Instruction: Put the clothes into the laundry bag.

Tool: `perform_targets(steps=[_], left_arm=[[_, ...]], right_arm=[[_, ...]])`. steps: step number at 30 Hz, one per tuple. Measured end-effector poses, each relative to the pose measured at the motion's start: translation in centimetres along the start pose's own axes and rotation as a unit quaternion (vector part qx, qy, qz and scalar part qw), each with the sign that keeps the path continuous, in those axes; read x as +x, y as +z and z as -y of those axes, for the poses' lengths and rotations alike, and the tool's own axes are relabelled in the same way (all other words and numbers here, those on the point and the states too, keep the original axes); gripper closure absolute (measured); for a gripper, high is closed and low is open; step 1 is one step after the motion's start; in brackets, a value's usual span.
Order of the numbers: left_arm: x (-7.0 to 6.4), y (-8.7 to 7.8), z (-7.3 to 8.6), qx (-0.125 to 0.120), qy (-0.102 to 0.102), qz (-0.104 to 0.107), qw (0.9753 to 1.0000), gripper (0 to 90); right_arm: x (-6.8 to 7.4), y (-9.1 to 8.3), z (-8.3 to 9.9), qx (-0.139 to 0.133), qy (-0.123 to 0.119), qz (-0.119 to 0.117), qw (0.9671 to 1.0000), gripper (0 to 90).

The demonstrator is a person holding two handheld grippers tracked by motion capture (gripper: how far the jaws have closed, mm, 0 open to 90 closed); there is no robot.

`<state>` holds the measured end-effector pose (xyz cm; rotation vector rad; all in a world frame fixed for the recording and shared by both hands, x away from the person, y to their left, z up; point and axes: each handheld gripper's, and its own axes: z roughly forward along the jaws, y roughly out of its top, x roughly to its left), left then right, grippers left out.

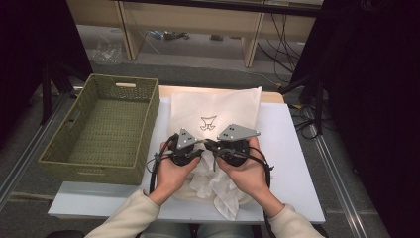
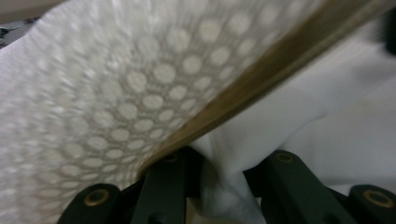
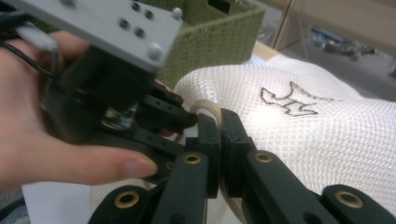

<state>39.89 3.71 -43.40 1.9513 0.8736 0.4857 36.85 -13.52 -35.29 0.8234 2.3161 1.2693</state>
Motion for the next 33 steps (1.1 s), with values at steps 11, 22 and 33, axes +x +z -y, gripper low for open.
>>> perform_targets(steps=[11,22,33], left_arm=[[-2.0,-3.1,0.0,0.001,0.012,0.023,0.9997,34.2],[-2.5,-6.6,1.2,-0.013,0.026,0.031,0.9991,31.7],[-2.1,-7.8,2.8,0.008,0.021,0.033,0.9992,33.0]], right_arm=[[-1.3,-0.1,0.3,-0.009,0.007,0.020,0.9997,89.4],[-1.6,-0.1,0.3,-0.005,0.006,0.024,0.9997,89.4],[-1.6,-0.2,0.4,-0.003,0.009,0.025,0.9996,89.4]])
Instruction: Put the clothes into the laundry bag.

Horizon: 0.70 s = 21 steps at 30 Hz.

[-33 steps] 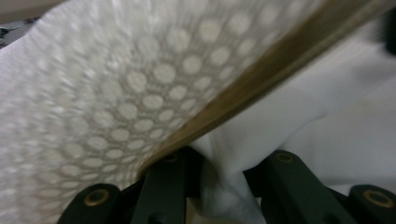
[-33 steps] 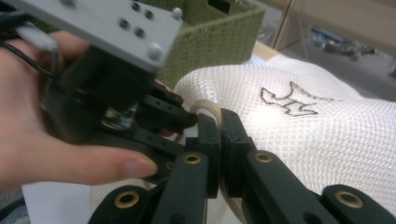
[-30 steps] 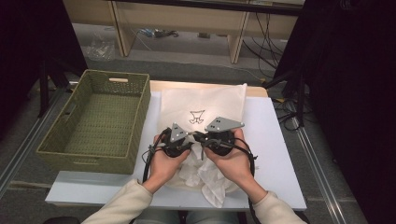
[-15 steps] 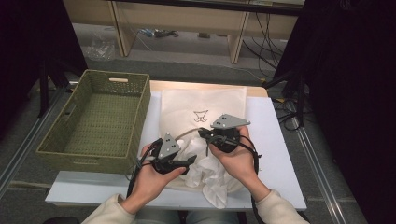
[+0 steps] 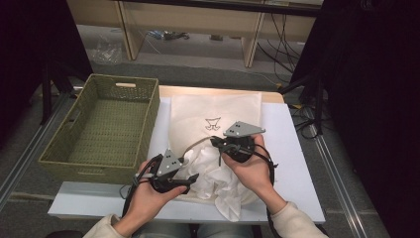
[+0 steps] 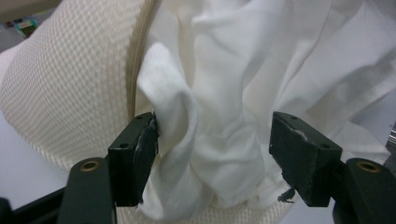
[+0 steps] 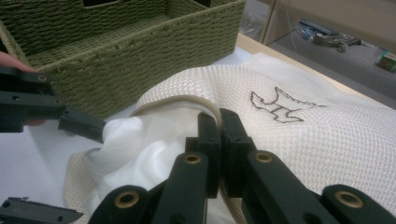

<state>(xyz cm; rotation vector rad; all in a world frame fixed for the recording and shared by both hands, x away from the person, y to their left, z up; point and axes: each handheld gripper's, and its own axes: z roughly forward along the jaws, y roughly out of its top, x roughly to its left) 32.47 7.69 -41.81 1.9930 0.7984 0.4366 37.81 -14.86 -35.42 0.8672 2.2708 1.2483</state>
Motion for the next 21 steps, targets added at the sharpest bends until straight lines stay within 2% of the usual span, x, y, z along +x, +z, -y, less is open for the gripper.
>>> perform_targets(steps=[1,2,3,5,6,7,9,11,13,14,15,17,18,21], left_arm=[[0.3,0.0,0.1,0.012,0.017,0.004,0.9998,33.7],[0.2,0.2,0.2,0.007,0.003,0.006,1.0000,34.6],[0.2,0.5,0.3,0.012,0.001,0.008,0.9999,35.3],[0.3,1.0,0.4,0.029,0.017,0.006,0.9994,38.0],[0.2,1.6,0.5,0.024,0.016,0.007,0.9996,42.7],[0.2,2.0,0.5,0.032,0.016,0.012,0.9993,48.6],[0.1,2.9,0.6,0.034,0.015,0.024,0.9990,60.1],[0.0,3.7,0.4,0.032,0.007,0.032,0.9990,70.7],[0.0,4.2,0.2,0.032,-0.020,0.041,0.9984,81.4],[0.0,4.4,0.0,0.032,-0.027,0.044,0.9981,83.8],[0.0,4.7,-0.2,0.027,-0.039,0.047,0.9978,84.8],[0.1,4.9,-0.6,0.021,-0.051,0.049,0.9973,85.6],[0.1,5.1,-0.9,0.009,-0.062,0.050,0.9968,85.8],[0.3,5.6,-1.7,-0.007,-0.074,0.045,0.9962,86.0]], right_arm=[[0.0,0.0,0.0,-0.001,-0.003,0.000,1.0000,89.4],[0.0,0.1,0.0,-0.001,-0.005,-0.001,1.0000,89.4],[0.0,0.1,0.0,-0.001,-0.005,0.000,1.0000,89.4],[0.1,0.1,0.0,-0.001,-0.006,0.001,1.0000,89.4],[0.1,0.2,0.0,-0.002,-0.008,-0.001,1.0000,89.4],[0.3,0.2,0.0,-0.001,-0.001,0.001,1.0000,89.4],[0.3,0.3,0.0,0.001,-0.006,-0.002,1.0000,89.4],[0.4,0.4,0.0,0.002,-0.010,0.001,0.9999,89.4],[0.5,0.4,0.1,0.005,-0.007,-0.005,1.0000,89.4],[0.5,0.4,0.1,0.006,-0.007,-0.004,1.0000,89.4],[0.5,0.5,0.1,0.003,-0.006,-0.003,1.0000,89.4],[0.5,0.5,0.1,0.005,-0.008,-0.002,1.0000,89.4],[0.6,0.6,0.2,0.002,-0.007,-0.003,1.0000,89.4],[0.7,0.5,0.1,0.003,-0.008,-0.003,1.0000,89.4]])
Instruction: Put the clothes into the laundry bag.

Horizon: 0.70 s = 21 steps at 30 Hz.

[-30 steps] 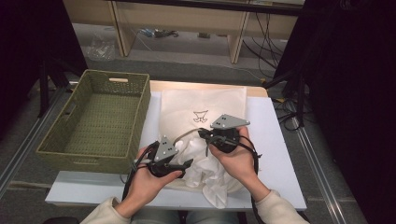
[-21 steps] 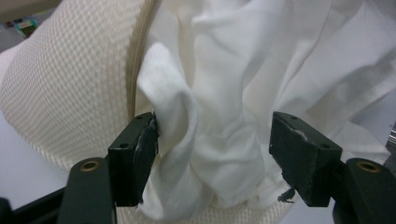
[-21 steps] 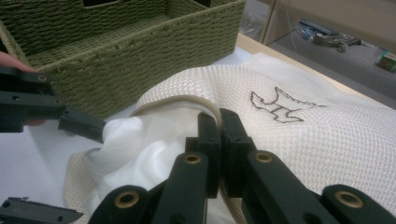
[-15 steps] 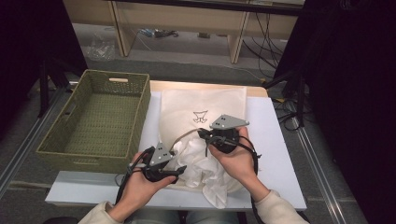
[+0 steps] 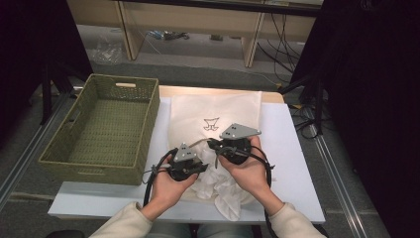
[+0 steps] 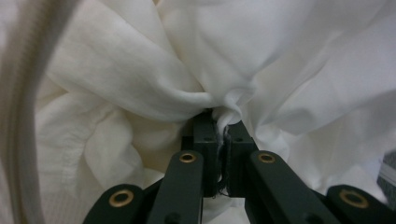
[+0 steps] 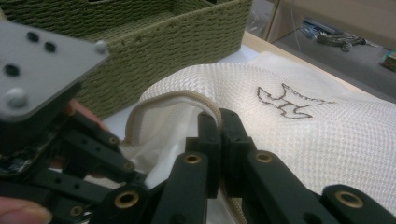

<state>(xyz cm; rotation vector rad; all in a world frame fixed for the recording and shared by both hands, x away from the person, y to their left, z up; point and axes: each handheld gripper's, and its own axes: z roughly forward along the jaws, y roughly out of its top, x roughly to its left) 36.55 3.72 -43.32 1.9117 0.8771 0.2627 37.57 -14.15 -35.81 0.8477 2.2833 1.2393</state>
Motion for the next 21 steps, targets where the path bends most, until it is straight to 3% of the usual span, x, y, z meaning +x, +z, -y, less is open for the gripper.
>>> perform_targets(steps=[3,5,7,10,11,12,15,16,18,19,21], left_arm=[[0.3,0.9,-0.6,-0.014,-0.004,-0.014,0.9998,86.0],[0.7,1.3,-1.0,-0.014,0.010,-0.032,0.9993,86.0],[1.1,1.8,-1.2,-0.019,0.000,-0.042,0.9989,85.8],[1.5,2.0,-1.1,-0.011,0.017,-0.048,0.9986,85.3],[1.3,2.1,-1.1,-0.014,0.014,-0.050,0.9985,84.9],[1.3,1.9,-1.0,-0.003,0.027,-0.054,0.9982,84.2],[1.2,1.4,-0.7,0.000,0.035,-0.050,0.9981,77.3],[1.3,1.0,-0.6,0.010,0.047,-0.050,0.9976,72.9],[1.1,0.5,-0.3,0.001,0.048,-0.049,0.9977,63.2],[1.1,0.0,-0.1,0.016,0.065,-0.045,0.9967,58.0],[0.8,-0.8,0.2,0.021,0.070,-0.040,0.9965,48.8]], right_arm=[[0.1,0.0,0.0,-0.002,0.002,-0.001,1.0000,89.4],[0.0,0.0,0.0,-0.002,0.001,-0.001,1.0000,89.4],[-0.1,0.0,0.0,-0.003,0.004,0.001,1.0000,89.4],[-0.3,0.0,0.1,-0.002,0.005,0.000,1.0000,89.4],[-0.3,0.0,0.1,-0.001,0.006,-0.001,1.0000,89.4],[-0.4,0.0,0.1,-0.002,0.003,0.000,1.0000,89.4],[-0.4,0.0,0.1,-0.003,0.010,0.001,0.9999,89.4],[-0.4,0.0,0.1,-0.001,0.010,0.001,0.9999,89.3],[-0.4,0.0,0.1,-0.005,0.006,0.006,1.0000,89.3],[-0.4,0.0,0.1,-0.002,0.008,0.000,1.0000,89.3],[-0.5,-0.1,0.0,-0.003,0.008,0.002,1.0000,89.4]])
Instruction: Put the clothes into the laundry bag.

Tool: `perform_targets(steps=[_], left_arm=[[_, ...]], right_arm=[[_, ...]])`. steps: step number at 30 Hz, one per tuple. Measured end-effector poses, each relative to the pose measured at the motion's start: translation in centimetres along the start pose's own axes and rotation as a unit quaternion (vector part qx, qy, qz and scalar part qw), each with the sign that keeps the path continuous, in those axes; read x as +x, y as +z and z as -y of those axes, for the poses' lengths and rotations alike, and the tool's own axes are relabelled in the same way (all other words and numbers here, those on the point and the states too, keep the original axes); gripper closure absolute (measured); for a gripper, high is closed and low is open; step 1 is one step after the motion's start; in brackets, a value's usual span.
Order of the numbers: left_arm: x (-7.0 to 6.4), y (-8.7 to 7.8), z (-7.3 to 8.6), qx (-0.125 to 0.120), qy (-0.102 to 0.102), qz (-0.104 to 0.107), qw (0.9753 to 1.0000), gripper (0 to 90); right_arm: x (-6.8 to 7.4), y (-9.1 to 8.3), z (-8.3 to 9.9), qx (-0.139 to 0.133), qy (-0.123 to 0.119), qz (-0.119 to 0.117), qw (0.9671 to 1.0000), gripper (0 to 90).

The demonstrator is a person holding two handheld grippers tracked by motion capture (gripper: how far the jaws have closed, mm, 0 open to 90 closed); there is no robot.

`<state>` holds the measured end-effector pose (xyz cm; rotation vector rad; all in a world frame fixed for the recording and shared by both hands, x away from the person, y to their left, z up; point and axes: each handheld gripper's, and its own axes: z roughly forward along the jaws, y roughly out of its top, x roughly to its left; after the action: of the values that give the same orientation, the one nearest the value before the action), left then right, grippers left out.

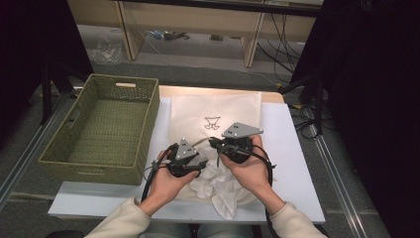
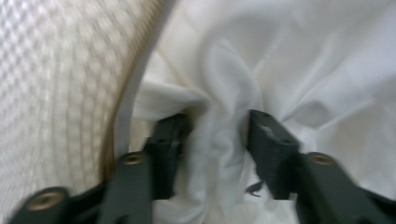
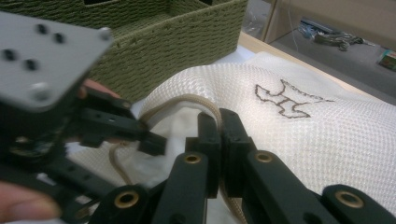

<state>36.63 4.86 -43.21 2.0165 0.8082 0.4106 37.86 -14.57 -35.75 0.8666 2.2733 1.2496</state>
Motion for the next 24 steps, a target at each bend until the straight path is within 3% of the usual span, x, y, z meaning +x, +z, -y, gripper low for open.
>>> perform_targets(steps=[5,11,14,15,17,19,21,22,23,24], left_arm=[[-0.6,-1.9,0.2,0.005,0.019,-0.007,0.9998,35.3],[-1.8,-3.8,0.1,-0.002,0.044,-0.009,0.9990,30.4],[-2.7,-4.2,-0.1,-0.011,0.038,0.015,0.9991,30.3],[-3.1,-3.9,-0.2,-0.014,0.034,0.023,0.9991,29.6],[-3.5,-3.3,-0.3,-0.014,0.044,0.029,0.9985,27.1],[-4.0,-2.2,-0.2,-0.019,0.045,0.023,0.9985,23.1],[-4.1,-1.2,-0.2,-0.008,0.058,0.019,0.9981,20.1],[-4.3,-0.6,0.0,-0.008,0.049,0.021,0.9985,20.1],[-4.2,-0.1,0.0,0.005,0.059,0.023,0.9980,20.2],[-4.2,0.5,0.0,0.002,0.057,0.023,0.9981,21.7]], right_arm=[[0.0,0.0,0.0,0.000,-0.001,-0.001,1.0000,89.3],[0.0,0.0,0.0,0.002,0.002,0.000,1.0000,89.3],[-0.1,-0.1,0.0,0.001,-0.003,0.003,1.0000,89.3],[-0.1,-0.1,0.0,0.002,-0.002,0.003,1.0000,89.3],[0.0,0.0,0.0,0.002,-0.001,0.000,1.0000,89.3],[0.1,0.1,0.0,0.002,-0.001,0.001,1.0000,89.3],[0.2,0.1,0.0,0.004,-0.002,0.000,1.0000,89.3],[0.2,0.2,0.0,0.004,-0.002,0.000,1.0000,89.3],[0.2,0.2,0.0,0.004,-0.001,0.000,1.0000,89.3],[0.2,0.2,0.0,0.004,-0.001,0.001,1.0000,89.3]])
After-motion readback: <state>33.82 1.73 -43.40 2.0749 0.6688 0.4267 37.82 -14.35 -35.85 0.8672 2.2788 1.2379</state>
